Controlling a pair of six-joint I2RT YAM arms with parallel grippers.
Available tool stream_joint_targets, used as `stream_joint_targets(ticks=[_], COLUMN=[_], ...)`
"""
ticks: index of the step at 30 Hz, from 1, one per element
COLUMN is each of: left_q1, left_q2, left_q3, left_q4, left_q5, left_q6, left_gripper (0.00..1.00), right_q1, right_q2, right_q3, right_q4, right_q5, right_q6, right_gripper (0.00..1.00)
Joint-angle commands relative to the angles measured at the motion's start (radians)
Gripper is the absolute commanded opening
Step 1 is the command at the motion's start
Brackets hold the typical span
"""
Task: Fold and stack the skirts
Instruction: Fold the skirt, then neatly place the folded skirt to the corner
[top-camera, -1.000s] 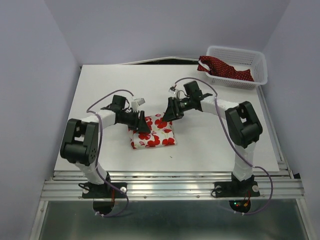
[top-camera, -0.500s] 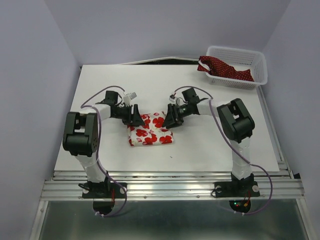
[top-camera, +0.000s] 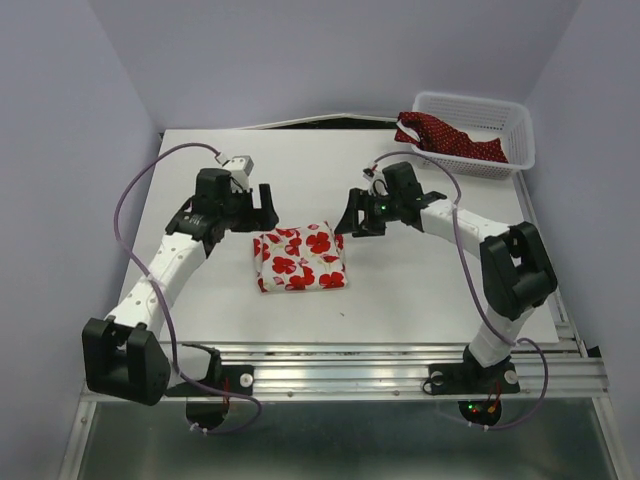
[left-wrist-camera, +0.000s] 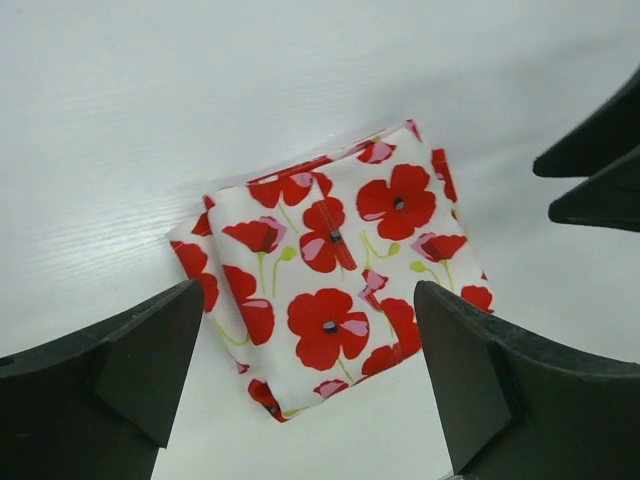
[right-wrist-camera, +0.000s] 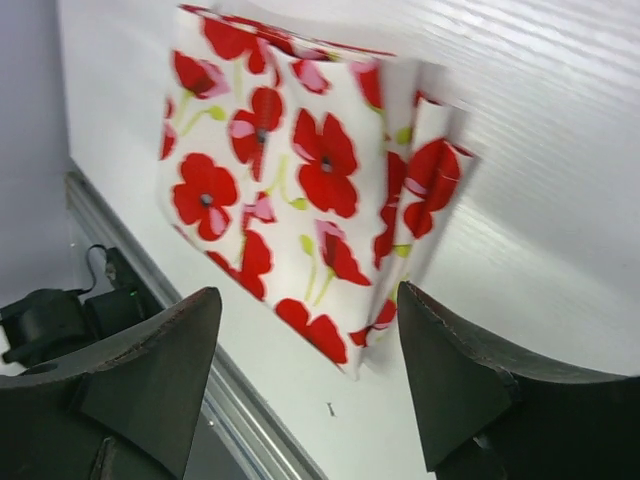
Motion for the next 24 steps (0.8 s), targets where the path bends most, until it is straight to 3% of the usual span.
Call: stream_joint_targets(ticks=[1, 3, 8, 13, 17, 22, 23, 24], left_q1=[0.064, 0.098, 0.133, 0.139, 0.158, 0.158, 0.162, 0.166], left_q2=[0.051, 0.100, 0.155, 0.261, 0.360, 0.450, 0.454, 0.460], left_q3=[-0.020, -0.028, -0.083, -0.109, -0.068, -0.071, -0.075, -0.075], left_q4=[-0.073, -0.090, -0.067, -0.025, -0.019, 0.031, 0.042, 0.059], left_q5=[-0.102, -0.070, -0.007, -0.010, 0.065, 0.128, 0.145, 0.148], left_q6=[-0.098, -0.106, -0.137, -0.158, -0.152, -0.131, -0.132, -0.137], left_gripper=[0.99, 0.98, 0.74, 0.76, 0.76, 0.71, 0.67, 0.55], right_q1=[0.000, 0.000, 0.009, 0.009, 0.009, 0.009, 0.009, 0.009], right_q2=[0.069, 0.109, 0.167, 0.213, 0.246, 0.287, 0.295, 0.307], right_q3=[-0.023, -0.012, -0.001, 0.002, 0.017, 0.052, 0.055, 0.058], right_q4=[-0.083, -0.098, -0.084, -0.061, -0.055, -0.046, -0.046, -0.034], right_q5=[0.121, 0.122, 0.072, 0.038, 0.006, -0.023, -0.031, -0.033], right_q6=[-0.008, -0.005, 0.035, 0.053, 0.062, 0.064, 0.064, 0.065], right_gripper=[0.76, 0.75, 0.75, 0.75, 0.73, 0.65, 0.61, 0.52])
